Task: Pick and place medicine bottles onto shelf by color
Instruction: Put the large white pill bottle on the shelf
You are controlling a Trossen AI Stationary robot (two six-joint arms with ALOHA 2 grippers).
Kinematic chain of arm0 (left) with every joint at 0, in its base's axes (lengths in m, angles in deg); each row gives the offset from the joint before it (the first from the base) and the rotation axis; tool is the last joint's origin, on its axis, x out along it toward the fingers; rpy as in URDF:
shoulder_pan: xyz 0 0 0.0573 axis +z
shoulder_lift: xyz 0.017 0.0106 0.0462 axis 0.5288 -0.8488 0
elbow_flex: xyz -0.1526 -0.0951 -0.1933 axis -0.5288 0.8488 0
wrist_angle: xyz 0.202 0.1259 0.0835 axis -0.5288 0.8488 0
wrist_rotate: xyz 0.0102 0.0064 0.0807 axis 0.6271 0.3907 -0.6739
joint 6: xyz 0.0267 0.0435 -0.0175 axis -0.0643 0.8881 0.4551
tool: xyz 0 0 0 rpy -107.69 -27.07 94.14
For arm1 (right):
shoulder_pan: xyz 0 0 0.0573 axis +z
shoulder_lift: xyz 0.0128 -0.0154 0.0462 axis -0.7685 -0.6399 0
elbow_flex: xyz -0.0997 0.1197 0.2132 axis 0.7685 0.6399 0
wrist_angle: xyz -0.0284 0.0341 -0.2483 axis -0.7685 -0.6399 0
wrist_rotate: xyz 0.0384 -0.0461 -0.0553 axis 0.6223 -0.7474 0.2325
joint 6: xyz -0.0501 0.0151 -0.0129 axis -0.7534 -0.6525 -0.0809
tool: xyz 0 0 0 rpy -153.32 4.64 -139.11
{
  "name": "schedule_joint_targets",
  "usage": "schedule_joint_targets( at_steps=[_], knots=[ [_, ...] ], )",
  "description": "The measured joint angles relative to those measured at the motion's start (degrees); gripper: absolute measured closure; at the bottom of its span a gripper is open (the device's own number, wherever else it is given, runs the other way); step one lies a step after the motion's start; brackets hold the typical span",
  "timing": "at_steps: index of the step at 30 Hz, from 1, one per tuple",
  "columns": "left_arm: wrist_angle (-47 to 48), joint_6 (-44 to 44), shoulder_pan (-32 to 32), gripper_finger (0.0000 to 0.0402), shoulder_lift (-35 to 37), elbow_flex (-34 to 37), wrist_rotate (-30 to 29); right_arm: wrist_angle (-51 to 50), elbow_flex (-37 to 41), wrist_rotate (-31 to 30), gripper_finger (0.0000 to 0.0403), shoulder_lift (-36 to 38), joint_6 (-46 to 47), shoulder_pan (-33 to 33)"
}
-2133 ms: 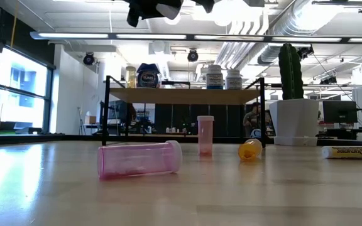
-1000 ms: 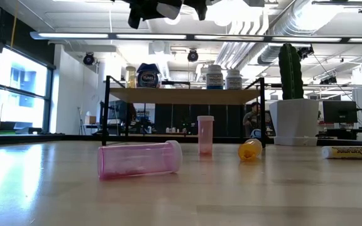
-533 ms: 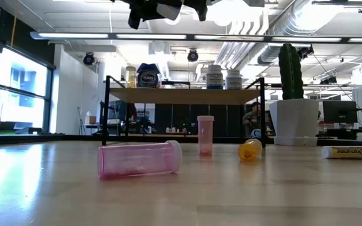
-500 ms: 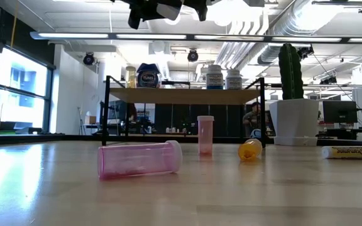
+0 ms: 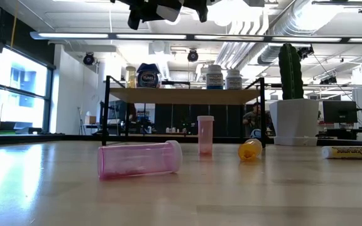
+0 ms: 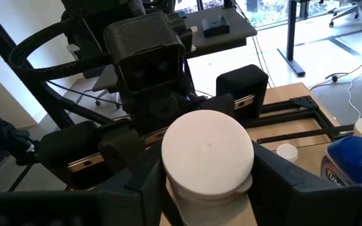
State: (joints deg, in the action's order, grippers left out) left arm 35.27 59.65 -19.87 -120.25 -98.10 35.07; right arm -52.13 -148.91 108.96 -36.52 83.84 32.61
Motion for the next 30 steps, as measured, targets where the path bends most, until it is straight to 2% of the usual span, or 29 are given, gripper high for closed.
schedule_joint_targets(
  at_steps=[5,11,16,23,30],
  knots=[
    [0.1,1.6,0.0,0.0216,0.0,0.0,-0.4,-0.1,0.0,-1.3,0.0246,0.0,0.3,0.0],
    [0.2,1.7,0.1,0.0165,0.1,-0.1,-1.2,-1.9,0.1,-4.4,0.0245,-0.2,0.2,-0.1],
    [1.0,-1.2,0.2,0.0133,0.1,-0.1,-4.0,-2.8,0.1,-7.1,0.0245,-0.2,-1.4,-1.4],
    [1.2,-5.0,2.1,0.0130,0.2,-0.1,-3.8,-1.8,0.1,-8.8,0.0245,-0.2,-6.7,-5.1],
    [1.4,-7.6,4.2,0.0131,0.2,-1.7,1.0,-0.2,0.1,-14.5,0.0245,-0.1,-13.4,-10.5]
  ],
)
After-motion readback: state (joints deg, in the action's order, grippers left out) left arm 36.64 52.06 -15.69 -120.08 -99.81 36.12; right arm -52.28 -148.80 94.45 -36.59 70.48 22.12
